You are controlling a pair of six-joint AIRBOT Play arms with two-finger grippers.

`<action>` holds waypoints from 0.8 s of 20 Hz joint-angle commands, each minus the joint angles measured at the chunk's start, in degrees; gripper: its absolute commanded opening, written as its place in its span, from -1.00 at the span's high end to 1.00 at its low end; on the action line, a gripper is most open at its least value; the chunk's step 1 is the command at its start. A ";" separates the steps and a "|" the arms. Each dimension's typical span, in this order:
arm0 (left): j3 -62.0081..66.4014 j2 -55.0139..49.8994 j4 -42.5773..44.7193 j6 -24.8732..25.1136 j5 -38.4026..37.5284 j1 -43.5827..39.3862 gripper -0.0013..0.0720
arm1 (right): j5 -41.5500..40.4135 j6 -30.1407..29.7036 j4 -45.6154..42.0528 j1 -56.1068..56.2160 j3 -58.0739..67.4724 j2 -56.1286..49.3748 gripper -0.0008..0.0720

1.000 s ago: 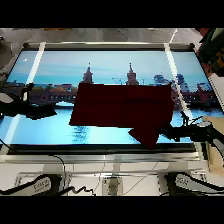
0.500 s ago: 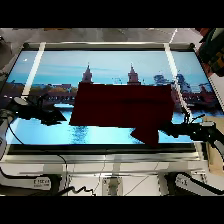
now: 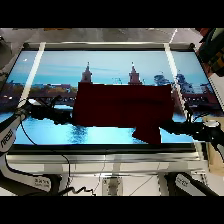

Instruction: Fold the clothes and pants, and hang the long-sleeved shirts on hangers.

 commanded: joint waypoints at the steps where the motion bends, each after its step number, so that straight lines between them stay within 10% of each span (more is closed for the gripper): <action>1: 2.05 4.02 -2.12 3.19 -3.48 -0.48 0.94 | 1.73 2.23 0.26 0.04 0.07 7.93 0.94; 11: -2.12 37.18 3.43 1.66 -7.02 8.46 0.94 | 10.45 18.80 -3.37 0.04 0.04 39.71 0.94; 16: -8.68 39.47 -1.22 1.68 3.54 4.87 0.94 | -9.11 24.85 -2.08 0.98 -1.07 39.87 0.95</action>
